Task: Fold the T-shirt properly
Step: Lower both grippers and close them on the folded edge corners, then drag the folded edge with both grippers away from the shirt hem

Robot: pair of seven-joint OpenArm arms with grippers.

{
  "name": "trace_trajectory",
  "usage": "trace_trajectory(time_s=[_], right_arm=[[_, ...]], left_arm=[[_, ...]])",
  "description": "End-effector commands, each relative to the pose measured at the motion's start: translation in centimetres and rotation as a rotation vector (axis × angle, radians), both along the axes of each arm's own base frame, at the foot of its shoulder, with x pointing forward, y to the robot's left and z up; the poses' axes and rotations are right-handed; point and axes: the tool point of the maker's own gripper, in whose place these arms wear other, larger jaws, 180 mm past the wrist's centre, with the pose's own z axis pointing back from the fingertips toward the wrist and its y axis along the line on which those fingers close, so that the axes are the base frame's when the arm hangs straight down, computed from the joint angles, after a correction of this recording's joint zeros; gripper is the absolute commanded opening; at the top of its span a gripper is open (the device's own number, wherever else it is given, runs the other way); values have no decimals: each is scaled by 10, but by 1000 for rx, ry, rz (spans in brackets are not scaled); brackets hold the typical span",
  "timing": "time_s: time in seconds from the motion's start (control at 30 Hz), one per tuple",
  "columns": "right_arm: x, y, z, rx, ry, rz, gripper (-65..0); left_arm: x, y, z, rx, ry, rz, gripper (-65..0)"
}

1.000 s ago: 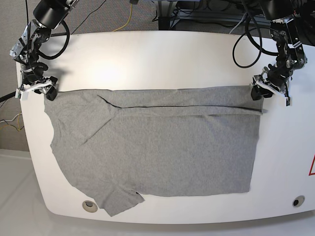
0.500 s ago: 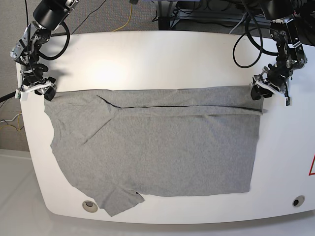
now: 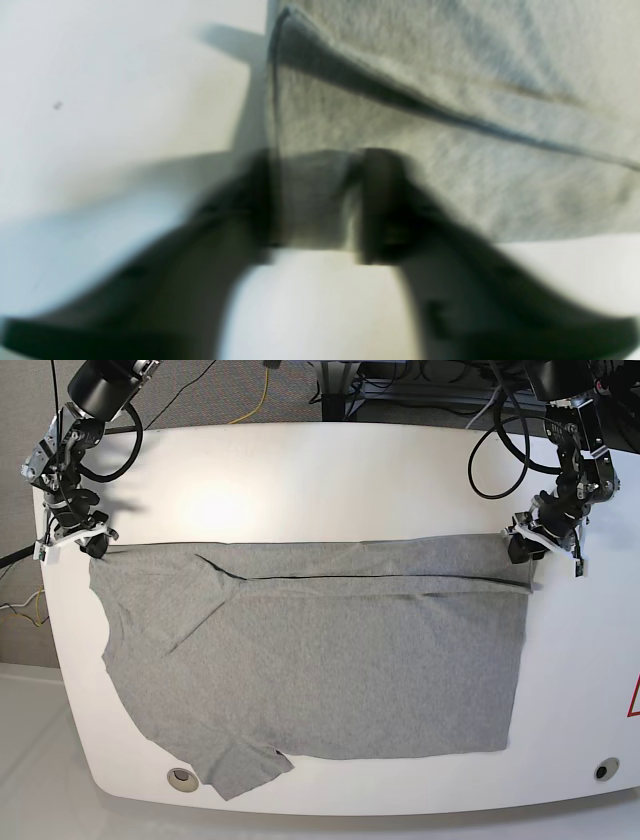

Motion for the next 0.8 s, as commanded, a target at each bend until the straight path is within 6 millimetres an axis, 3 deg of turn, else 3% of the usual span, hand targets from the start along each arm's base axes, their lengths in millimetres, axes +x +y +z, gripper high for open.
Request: trace_trajectory(time_s=[0.0, 0.77], right_arm=[[8, -5, 13, -24, -23, 14, -629], [14, 13, 5, -26, -7, 86, -650]], left_arm=[[8, 4, 11, 13, -38, -9, -650], [4, 2, 5, 13, -32, -24, -650]])
